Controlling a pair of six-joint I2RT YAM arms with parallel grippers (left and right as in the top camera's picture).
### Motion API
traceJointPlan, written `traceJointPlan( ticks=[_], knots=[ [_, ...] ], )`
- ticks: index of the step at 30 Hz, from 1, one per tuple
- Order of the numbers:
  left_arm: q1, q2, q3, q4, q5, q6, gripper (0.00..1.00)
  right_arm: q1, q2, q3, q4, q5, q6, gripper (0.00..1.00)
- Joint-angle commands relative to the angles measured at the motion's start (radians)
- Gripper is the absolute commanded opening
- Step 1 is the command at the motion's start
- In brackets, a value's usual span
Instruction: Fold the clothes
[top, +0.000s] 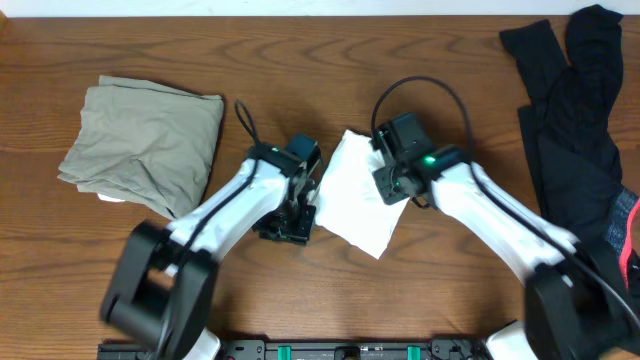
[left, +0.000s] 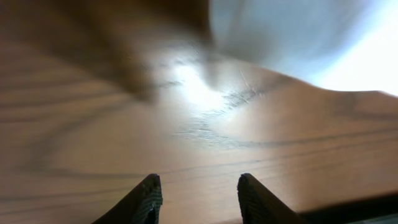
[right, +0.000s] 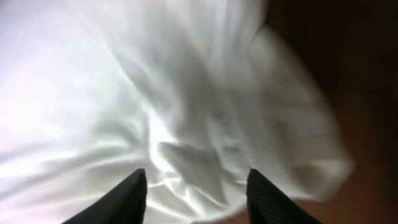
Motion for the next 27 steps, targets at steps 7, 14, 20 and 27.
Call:
traceJointPlan(
  ticks=[7,14,20,27],
  knots=[
    [0.043,-0.206,-0.003,0.264,-0.151,0.069,0.76,0.012,-0.161,0.001,-0.036,-0.013,-0.005,0.51],
    [0.115,-0.081,-0.003,0.456,0.027,0.227,0.89,0.011,-0.11,0.0,-0.096,-0.015,0.109,0.48],
    [0.191,0.082,-0.003,0.548,0.281,0.238,0.89,0.013,-0.04,-0.001,-0.086,-0.029,0.153,0.47],
    [0.196,0.159,-0.003,0.602,0.458,0.257,0.89,0.012,0.068,-0.001,-0.019,-0.029,0.153,0.47]
  ],
)
